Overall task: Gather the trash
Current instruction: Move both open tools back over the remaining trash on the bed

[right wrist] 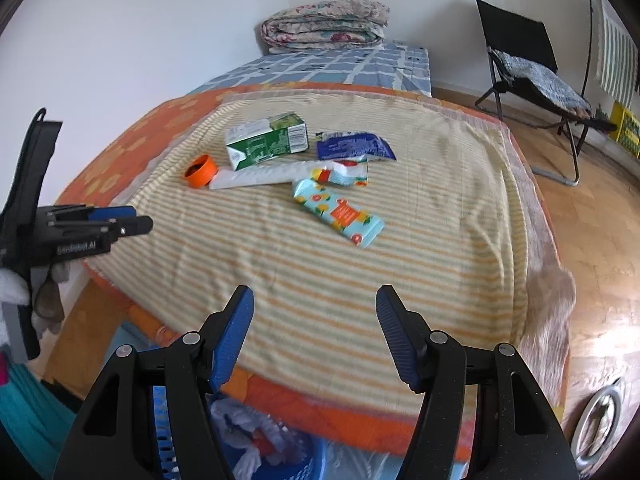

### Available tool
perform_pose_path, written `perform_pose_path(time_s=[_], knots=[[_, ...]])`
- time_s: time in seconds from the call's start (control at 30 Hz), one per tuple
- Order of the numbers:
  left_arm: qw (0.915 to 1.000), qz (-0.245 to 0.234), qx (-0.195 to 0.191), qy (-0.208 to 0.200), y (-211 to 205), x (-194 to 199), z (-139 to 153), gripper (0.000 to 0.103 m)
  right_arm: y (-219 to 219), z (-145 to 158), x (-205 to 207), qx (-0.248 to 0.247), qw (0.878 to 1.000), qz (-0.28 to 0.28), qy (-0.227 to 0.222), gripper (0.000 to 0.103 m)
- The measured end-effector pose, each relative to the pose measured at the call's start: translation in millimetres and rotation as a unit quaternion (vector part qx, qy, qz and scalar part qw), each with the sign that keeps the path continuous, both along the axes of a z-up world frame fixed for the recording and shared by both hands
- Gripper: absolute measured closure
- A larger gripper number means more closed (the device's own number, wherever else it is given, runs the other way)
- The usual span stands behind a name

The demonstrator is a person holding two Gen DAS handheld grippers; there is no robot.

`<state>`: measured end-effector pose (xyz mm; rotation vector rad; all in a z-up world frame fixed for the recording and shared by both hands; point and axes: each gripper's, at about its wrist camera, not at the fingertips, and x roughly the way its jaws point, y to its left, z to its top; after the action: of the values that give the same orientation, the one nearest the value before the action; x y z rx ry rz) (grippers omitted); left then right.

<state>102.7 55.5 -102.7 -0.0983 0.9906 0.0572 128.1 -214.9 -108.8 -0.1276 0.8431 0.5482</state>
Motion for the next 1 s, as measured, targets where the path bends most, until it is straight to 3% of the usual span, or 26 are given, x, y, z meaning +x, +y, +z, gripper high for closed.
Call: perform_pose_path(time_s=[0.2,0.6,1.0], knots=[[0.9999,0.012,-0.01,-0.002,11,33,-4,0.062,8,-1,23,-0.003,1.0,-0.006,-0.006,0.04],[0.9976,-0.007,0.059,0.036,1,80,-38,0.062,4,-17,53,0.051,0.996,-0.037,0.056,0.04],[0.9959,0.026,0.086,0.008,20,93,-33,0.057,-1,-29,72,0.084,0.989,-0.058,0.103,0.04]])
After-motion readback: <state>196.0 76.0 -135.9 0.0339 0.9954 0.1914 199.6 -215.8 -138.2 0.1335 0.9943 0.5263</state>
